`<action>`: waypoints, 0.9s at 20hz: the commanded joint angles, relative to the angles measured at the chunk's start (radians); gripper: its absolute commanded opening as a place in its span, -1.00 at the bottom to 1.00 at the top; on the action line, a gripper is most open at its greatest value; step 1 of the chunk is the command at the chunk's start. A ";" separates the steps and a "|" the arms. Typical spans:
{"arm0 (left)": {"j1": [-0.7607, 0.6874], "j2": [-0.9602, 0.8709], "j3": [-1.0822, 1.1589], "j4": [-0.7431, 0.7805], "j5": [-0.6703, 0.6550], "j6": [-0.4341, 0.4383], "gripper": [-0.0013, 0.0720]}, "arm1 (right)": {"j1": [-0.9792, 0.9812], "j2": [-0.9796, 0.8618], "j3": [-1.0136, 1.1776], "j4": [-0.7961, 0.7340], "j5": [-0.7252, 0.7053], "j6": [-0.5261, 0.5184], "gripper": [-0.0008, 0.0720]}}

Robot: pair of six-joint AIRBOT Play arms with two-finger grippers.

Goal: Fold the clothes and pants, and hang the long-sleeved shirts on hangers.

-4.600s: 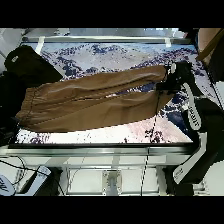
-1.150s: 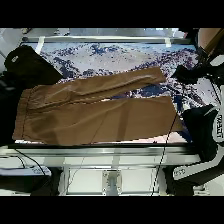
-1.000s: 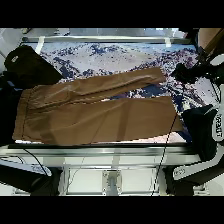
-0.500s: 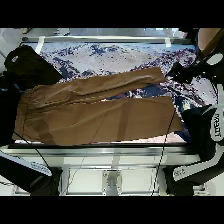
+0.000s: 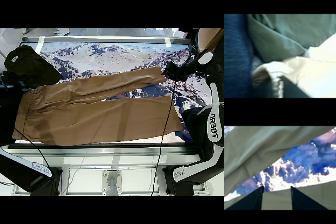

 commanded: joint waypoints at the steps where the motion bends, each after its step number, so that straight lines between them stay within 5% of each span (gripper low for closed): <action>1: -0.010 0.001 0.001 -0.007 -0.002 0.018 -0.90 | 0.004 -0.001 0.001 -0.037 -0.008 0.001 0.03; 8: 0.002 0.089 0.001 -0.007 -0.003 -0.004 -0.90 | -0.027 -0.055 0.001 -0.170 -0.024 0.074 0.03; 14: 0.002 0.153 0.001 -0.007 -0.001 -0.097 -0.90 | -0.139 -0.227 0.009 0.141 -0.211 -0.006 0.03; 18: -0.009 0.154 0.001 -0.007 0.000 -0.137 -0.90 | -0.145 -0.354 0.114 0.165 -0.235 -0.037 0.03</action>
